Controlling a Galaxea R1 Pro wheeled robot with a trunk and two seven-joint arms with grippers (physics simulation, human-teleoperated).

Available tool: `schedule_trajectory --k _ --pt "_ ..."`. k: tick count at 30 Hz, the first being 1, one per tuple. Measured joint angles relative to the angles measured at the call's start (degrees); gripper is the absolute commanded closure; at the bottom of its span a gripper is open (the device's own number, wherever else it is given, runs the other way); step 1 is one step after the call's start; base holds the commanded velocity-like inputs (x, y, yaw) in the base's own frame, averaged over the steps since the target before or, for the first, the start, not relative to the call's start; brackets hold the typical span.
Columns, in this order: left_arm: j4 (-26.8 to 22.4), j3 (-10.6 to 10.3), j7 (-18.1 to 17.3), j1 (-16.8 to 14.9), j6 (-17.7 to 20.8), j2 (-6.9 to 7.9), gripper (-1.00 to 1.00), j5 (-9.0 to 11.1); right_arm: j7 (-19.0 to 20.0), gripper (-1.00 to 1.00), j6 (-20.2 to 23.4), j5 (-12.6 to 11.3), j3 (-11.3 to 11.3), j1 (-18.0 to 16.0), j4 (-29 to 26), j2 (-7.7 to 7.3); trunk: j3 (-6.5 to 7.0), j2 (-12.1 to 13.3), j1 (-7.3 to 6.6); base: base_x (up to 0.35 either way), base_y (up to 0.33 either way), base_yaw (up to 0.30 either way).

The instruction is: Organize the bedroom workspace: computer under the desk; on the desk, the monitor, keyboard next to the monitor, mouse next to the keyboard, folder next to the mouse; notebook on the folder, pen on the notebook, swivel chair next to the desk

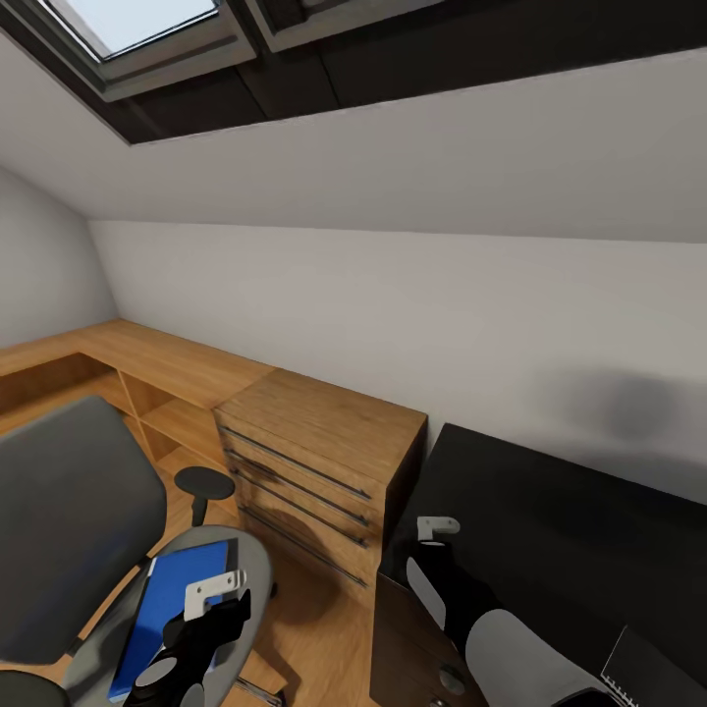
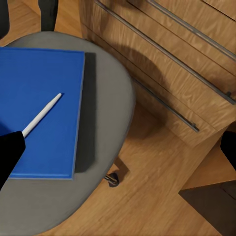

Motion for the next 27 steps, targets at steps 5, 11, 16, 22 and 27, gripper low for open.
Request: schedule_trajectory --k 5,11,16,22,27 --pt "0.0 0.0 0.0 0.0 0.0 0.0 -1.0 0.0 0.0 1.0 0.0 0.0 0.0 0.0 0.0 0.0 0.0 0.0 0.0 0.0 0.0 0.0" --pt "-0.2 0.0 0.0 0.0 0.0 0.0 -1.0 0.1 0.0 1.0 0.0 0.1 0.0 0.0 0.0 0.0 0.0 0.0 0.0 0.0 0.0 0.0" --pt "-0.2 0.1 0.0 0.0 0.0 0.0 -1.0 0.1 0.0 1.0 -0.1 0.1 0.0 0.0 0.1 0.0 0.0 0.0 0.0 0.0 0.0 0.0" --pt "-0.2 0.1 0.0 0.0 0.1 0.0 -1.0 0.1 -0.1 1.0 0.1 0.1 -0.1 0.0 -0.9 0.0 0.52 1.2 -0.65 0.0 0.0 0.0" --pt "-0.2 0.1 0.0 0.0 0.0 0.0 -1.0 0.1 -0.2 1.0 0.2 0.1 0.1 0.0 -4.9 0.0 1.42 3.2 -1.74 0.0 0.0 0.0"
